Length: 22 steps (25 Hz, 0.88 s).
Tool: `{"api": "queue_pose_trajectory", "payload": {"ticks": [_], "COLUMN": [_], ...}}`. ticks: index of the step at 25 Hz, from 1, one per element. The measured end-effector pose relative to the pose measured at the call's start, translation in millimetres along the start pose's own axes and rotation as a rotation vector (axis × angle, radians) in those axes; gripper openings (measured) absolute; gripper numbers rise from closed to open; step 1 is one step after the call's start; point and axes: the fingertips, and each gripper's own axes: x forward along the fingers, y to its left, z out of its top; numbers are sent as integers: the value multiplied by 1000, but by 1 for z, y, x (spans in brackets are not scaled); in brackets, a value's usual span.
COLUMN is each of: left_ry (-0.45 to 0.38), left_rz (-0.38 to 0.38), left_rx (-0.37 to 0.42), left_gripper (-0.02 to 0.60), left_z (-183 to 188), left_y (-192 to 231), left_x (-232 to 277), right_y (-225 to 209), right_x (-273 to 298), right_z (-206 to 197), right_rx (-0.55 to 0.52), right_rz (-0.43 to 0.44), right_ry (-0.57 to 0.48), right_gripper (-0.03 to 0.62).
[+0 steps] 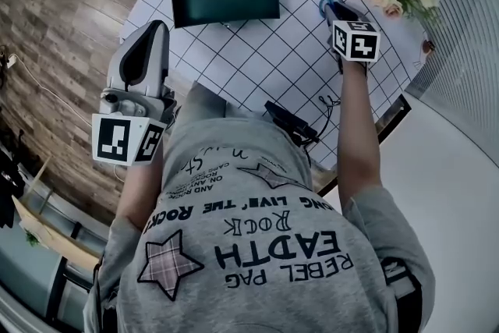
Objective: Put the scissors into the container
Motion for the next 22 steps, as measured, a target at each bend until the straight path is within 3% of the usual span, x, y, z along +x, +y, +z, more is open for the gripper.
{"api": "queue_pose_trajectory", "payload": {"ticks": [15,22], "left_ry": [-24,-44], "left_rz": [9,10], "left_rx": [1,6], "left_gripper": [9,11], "left_z": [5,11], "left_y": [2,2], "left_x": [-11,-16], "right_y": [5,10], "right_x": [-12,-36], "right_z": [4,20], "right_rx": [-22,-11], "right_rz": [-16,-20], "right_ry": [-23,-112], "right_gripper": [87,86]}}
